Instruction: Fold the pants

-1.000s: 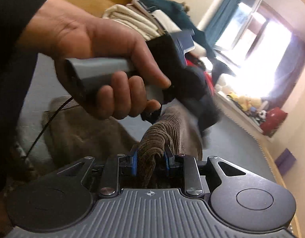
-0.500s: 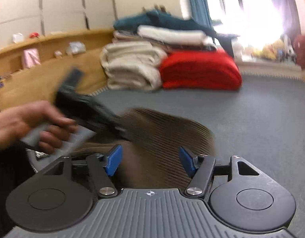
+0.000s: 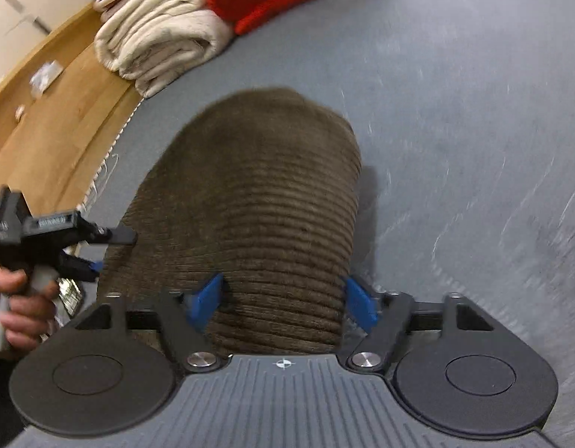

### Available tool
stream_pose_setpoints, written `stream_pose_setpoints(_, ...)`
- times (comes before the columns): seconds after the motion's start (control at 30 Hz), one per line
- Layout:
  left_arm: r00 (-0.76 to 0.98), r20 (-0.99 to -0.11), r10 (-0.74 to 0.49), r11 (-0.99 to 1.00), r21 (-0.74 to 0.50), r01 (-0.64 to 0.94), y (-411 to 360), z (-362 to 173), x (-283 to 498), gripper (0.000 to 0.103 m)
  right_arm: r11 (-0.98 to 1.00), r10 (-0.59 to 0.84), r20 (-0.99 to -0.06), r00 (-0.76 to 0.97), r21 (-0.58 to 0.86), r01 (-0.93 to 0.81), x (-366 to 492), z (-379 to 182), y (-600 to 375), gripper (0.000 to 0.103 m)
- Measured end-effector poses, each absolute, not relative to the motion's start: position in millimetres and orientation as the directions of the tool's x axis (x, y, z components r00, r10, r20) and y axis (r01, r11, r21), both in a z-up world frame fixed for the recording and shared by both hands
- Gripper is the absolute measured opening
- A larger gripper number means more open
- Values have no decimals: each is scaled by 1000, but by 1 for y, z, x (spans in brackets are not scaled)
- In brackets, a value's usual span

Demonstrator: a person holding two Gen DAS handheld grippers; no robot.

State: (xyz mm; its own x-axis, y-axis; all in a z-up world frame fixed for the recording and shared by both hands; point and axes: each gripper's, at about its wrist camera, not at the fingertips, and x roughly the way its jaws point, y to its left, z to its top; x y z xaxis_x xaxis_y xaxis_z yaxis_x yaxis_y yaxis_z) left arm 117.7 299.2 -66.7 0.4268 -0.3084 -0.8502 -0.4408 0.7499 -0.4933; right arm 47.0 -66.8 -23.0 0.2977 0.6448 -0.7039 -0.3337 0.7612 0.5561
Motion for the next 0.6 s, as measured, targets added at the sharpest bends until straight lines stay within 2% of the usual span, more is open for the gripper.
stream_pose_setpoints(0.13, 416, -852, -320, 761, -492, -422, 289, -82, 130, 95, 734, 679, -684, 267, 621, -275, 50, -42, -64, 80)
stream_pose_setpoints(0.2, 409, -858, -311, 768, -480, -424, 278, -90, 142, 95, 719, 694, -670, 264, 633, -285, 52, -42, -65, 73)
stream_pose_setpoints(0.27, 410, -864, -291, 778, -463, -424, 275, -93, 145, 94, 719, 694, -666, 274, 624, -306, 54, -40, -60, 61)
stream_pose_setpoints(0.3, 415, -865, -283, 783, -458, -421, 273, -93, 147, 89, 721, 692, -665, 281, 620, -309, 57, -35, -57, 57)
stream_pose_setpoints(0.33, 423, -862, -280, 787, -458, -414, 270, -91, 150, 86, 720, 694, -660, 289, 622, -309, 56, -33, -58, 50)
stream_pose_setpoints(0.37, 426, -863, -272, 792, -452, -411, 268, -89, 153, 78, 717, 697, -651, 301, 623, -311, 55, -31, -60, 42)
stream_pose_setpoints(0.43, 424, -868, -259, 802, -438, -406, 261, -84, 160, 70, 712, 702, -631, 329, 623, -324, 54, -23, -62, 37)
stream_pose_setpoints(0.47, 429, -866, -258, 806, -437, -398, 257, -81, 165, 62, 710, 705, -622, 342, 623, -330, 55, -19, -64, 35)
stream_pose_setpoints(0.5, 443, -856, -265, 803, -451, -391, 253, -76, 169, 53, 711, 703, -611, 363, 615, -342, 55, -13, -65, 35)
stream_pose_setpoints(0.6, 520, -795, -311, 802, -514, -306, 232, -54, 186, 40, 737, 674, -582, 455, 577, -352, 61, 9, -76, 34)
